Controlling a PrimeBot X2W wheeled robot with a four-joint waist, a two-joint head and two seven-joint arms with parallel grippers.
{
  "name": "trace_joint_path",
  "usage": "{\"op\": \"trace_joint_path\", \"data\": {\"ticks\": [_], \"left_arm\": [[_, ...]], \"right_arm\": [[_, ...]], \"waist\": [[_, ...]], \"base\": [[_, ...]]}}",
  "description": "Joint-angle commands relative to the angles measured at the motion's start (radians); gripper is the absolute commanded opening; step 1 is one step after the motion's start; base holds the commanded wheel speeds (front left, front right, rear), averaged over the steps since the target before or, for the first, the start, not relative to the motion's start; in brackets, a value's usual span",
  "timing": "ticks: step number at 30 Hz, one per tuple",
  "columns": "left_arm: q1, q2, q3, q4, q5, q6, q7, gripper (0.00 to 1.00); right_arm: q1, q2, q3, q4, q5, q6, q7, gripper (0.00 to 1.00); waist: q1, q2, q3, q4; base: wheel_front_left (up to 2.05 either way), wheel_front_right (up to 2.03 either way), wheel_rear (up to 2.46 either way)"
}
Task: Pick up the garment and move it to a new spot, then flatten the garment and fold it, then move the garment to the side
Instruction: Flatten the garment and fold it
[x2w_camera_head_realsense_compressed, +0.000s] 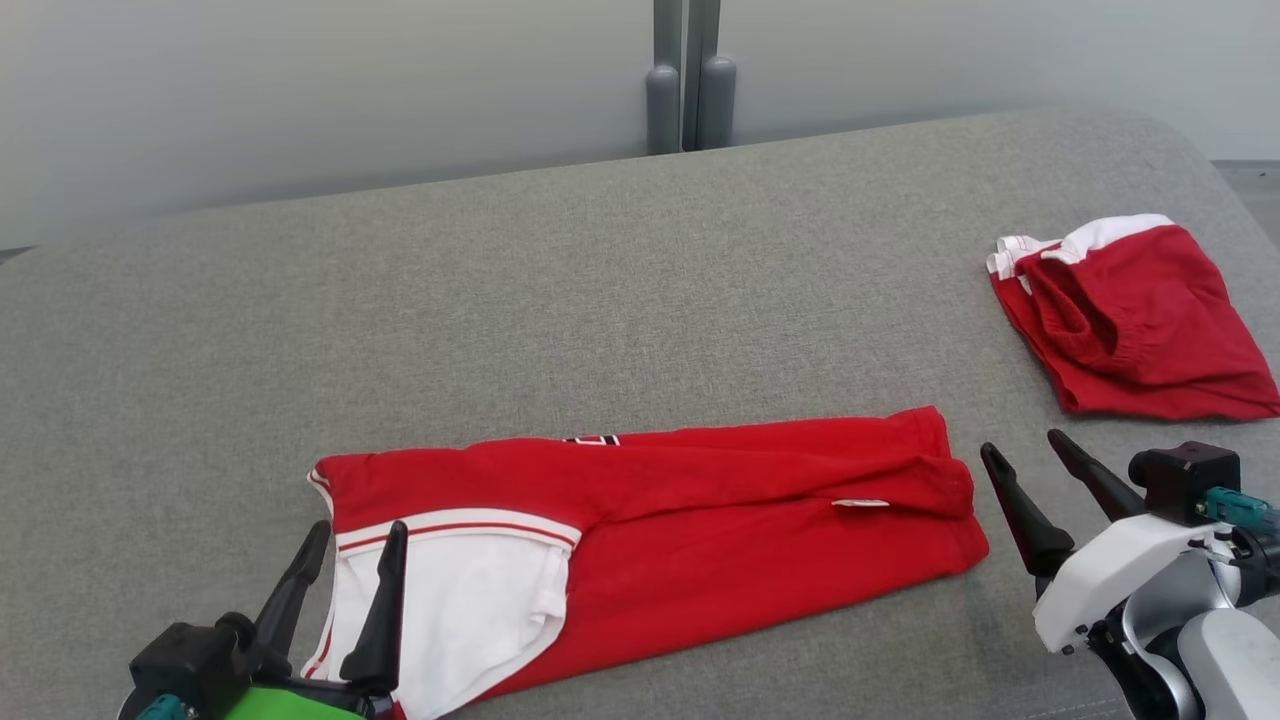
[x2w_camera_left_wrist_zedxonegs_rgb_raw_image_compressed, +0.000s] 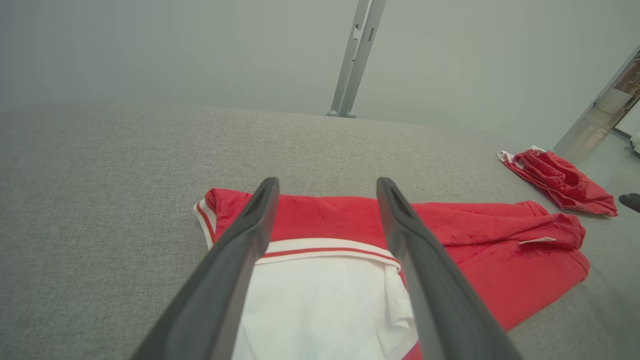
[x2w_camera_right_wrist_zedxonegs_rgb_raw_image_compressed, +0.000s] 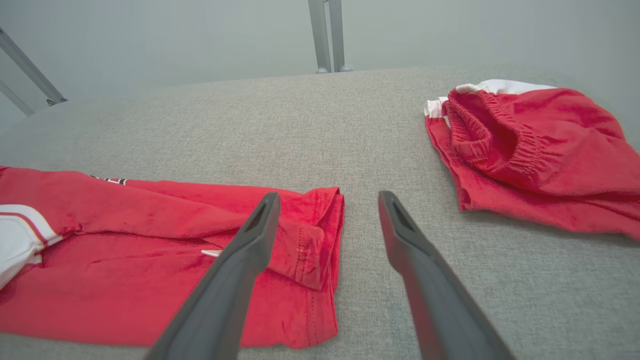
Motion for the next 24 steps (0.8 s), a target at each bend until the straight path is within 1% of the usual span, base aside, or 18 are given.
{"op": "trace_joint_path", "data": {"ticks": [1, 4, 10, 15, 21, 24], "left_arm": [[0.024, -0.012, 0.016, -0.003, 0.01, 0.011, -0.004, 1.0], [0.041, -0.043, 0.049, -0.009, 0.026, 0.021, -0.004, 1.0], [0.068, -0.058, 0.065, -0.005, 0.048, 0.005, -0.004, 1.0], [0.079, -0.064, 0.069, -0.004, 0.053, -0.003, -0.004, 1.0], [0.071, -0.069, 0.062, 0.001, 0.057, -0.011, -0.003, 1.0], [0.063, -0.071, 0.059, 0.003, 0.059, -0.014, -0.003, 1.0]], "right_arm": [[0.0, 0.009, -0.014, 0.003, -0.014, 0.0, -0.007, 1.0], [-0.012, 0.036, -0.042, 0.023, -0.029, 0.0, -0.005, 1.0], [-0.048, 0.078, -0.084, 0.088, -0.053, 0.0, 0.01, 1.0], [-0.093, 0.108, -0.11, 0.19, -0.069, 0.0, 0.039, 1.0], [-0.164, 0.139, -0.151, 0.348, -0.085, 0.0, 0.057, 1.0], [-0.189, 0.144, -0.161, 0.405, -0.093, 0.0, 0.058, 1.0]], "waist": [[0.0, 0.0, -0.026, 0.016], [0.0, 0.0, -0.053, 0.032], [0.0, 0.0, -0.074, 0.056], [0.0, 0.0, -0.075, 0.081], [0.0, 0.0, -0.065, 0.112], [0.0, 0.0, -0.059, 0.121]], "base": [[0.0, 0.0, 0.0], [0.0, 0.0, 0.0], [0.0, 0.0, 0.0], [0.0, 0.0, 0.0], [0.0, 0.0, 0.0], [0.0, 0.0, 0.0]]}}
